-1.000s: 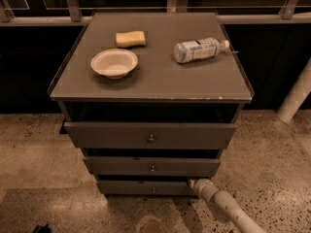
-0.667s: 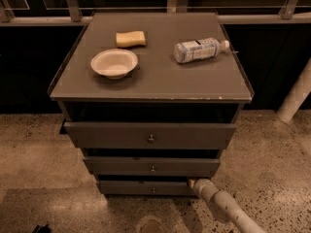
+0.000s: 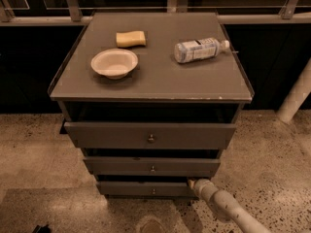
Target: Open bottom drawer
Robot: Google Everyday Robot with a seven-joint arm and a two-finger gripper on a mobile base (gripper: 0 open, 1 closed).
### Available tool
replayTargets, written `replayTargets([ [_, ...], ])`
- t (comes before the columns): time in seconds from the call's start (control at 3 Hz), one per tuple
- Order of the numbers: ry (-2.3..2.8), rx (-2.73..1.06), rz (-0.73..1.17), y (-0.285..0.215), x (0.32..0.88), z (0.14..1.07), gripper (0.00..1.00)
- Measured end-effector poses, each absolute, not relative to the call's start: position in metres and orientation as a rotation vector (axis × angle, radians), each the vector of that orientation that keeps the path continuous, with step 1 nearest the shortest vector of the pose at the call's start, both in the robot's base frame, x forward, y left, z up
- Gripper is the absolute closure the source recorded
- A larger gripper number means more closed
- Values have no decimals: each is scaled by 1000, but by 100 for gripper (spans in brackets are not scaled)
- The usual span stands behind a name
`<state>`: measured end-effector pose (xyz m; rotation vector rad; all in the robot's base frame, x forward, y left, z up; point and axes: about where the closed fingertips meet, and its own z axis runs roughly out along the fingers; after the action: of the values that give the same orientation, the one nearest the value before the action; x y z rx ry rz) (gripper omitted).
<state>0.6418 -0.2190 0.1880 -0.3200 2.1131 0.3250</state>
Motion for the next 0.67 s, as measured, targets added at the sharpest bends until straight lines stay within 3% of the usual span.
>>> replayTargets([
  [0.67, 2150, -327, 336, -219, 635, 187, 100],
])
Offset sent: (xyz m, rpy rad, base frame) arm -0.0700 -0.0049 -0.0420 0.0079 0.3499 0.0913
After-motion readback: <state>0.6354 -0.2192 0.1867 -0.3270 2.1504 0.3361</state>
